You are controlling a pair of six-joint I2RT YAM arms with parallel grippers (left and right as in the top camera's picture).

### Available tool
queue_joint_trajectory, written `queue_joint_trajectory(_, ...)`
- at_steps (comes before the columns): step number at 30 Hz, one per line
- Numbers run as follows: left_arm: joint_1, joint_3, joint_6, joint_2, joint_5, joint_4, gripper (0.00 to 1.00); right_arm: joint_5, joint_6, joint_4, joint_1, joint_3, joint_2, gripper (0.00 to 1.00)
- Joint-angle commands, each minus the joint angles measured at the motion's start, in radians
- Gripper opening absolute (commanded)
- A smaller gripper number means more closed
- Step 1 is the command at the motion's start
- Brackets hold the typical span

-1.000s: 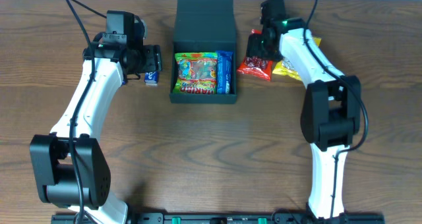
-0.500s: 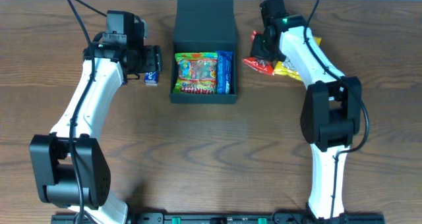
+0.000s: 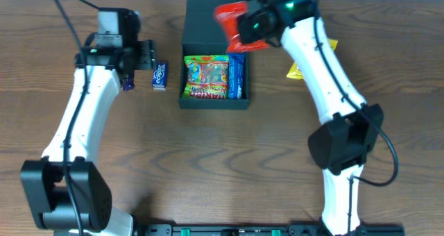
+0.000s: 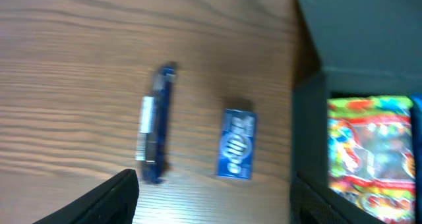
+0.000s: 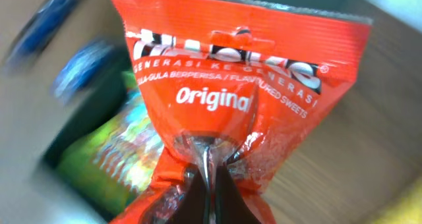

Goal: Pack container
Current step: 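Lower the red Hacks bag into the box and release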

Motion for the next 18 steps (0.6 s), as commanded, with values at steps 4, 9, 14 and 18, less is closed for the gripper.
queue_joint_trajectory(4, 0.115, 0.022, 0.032, -0.077, -0.026, -0.001, 0.75, -0.199, -0.781, 0.009, 0.092, -0.082, 0.014, 0.01)
queue_joint_trajectory(9, 0.169, 0.022, 0.032, -0.097, -0.014, -0.003, 0.75, -0.154, -0.831, 0.155, 0.095, -0.182, 0.014, 0.01)
queue_joint_trajectory(14, 0.175, 0.022, 0.032, -0.097, 0.02, -0.003, 0.76, -0.08, -0.842, 0.298, 0.095, -0.264, 0.014, 0.01)
queue_joint_trajectory(18, 0.175, 0.022, 0.032, -0.096, 0.034, -0.003, 0.75, -0.077, -0.841, 0.349, 0.093, -0.3, 0.014, 0.01)
